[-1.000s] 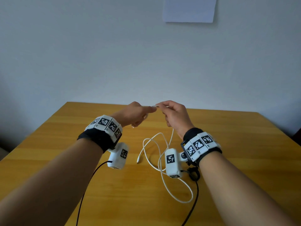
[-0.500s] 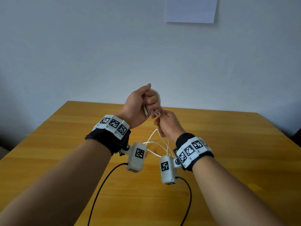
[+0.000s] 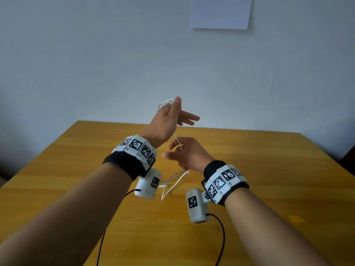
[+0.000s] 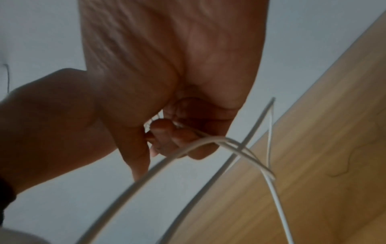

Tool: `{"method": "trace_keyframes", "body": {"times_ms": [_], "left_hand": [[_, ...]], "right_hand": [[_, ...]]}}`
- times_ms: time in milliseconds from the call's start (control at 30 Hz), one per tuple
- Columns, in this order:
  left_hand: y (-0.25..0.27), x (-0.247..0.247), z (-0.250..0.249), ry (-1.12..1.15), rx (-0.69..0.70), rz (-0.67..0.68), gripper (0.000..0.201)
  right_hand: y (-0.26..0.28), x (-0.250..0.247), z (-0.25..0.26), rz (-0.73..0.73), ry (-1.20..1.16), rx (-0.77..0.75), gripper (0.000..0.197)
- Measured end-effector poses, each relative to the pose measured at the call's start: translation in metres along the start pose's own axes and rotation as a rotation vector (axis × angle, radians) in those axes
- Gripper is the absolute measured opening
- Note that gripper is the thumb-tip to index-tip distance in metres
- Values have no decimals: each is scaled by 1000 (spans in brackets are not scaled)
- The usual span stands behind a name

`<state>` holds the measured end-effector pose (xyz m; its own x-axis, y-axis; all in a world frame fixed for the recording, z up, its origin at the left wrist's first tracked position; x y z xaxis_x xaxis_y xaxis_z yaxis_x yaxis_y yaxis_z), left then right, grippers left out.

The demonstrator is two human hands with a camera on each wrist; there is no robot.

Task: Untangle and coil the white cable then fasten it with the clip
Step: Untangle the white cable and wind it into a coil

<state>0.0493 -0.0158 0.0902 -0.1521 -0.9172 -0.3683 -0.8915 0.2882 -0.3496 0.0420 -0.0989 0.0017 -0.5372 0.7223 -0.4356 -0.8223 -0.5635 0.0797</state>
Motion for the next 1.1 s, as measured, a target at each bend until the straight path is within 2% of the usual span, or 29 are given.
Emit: {"method": "trace_keyframes", "body": {"times_ms": [133, 267, 367, 433, 600, 700, 767, 833, 967, 1100], "left_hand": [[0, 4, 8, -417, 8, 56, 69], [4, 1, 25, -810, -112, 132, 57], [10, -3, 26, -968, -142, 131, 50], [12, -4, 27, -997, -138, 144, 46], [15, -10, 31, -961, -180, 167, 50], [17, -20, 43, -935, -283, 154, 63], [18, -21, 47, -878, -294, 157, 72], [21, -18, 45, -781, -287, 169, 76], [26, -11, 47, -481, -358, 256, 71], [27, -1, 49, -92, -374, 307, 58]], "right_hand": [[0, 0, 3, 5, 82, 4, 20], [2, -4, 8, -14, 102, -4, 13], [4, -7, 13, -39, 142, -16, 16], [4, -10, 14, -59, 135, -24, 17], [6, -20, 15, -119, 123, -57, 9], [8, -26, 13, -156, 113, -57, 13], [10, -34, 13, -211, 79, -68, 16], [12, -41, 13, -273, 28, -87, 19], [13, -49, 17, -346, -23, -121, 18], [11, -51, 15, -369, -13, -124, 18]]}}
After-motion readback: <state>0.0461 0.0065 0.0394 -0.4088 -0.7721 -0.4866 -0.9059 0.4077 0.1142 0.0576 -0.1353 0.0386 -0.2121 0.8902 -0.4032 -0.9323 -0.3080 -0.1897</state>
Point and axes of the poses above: each hand's wrist, its own y-axis away from the middle knuckle, its own x-axis out of the palm, z = x × y, the point moved 8 cm from there along -y, towards the middle knuckle, and after that the axes turned 10 degrees about z, right-handed, at the moved point
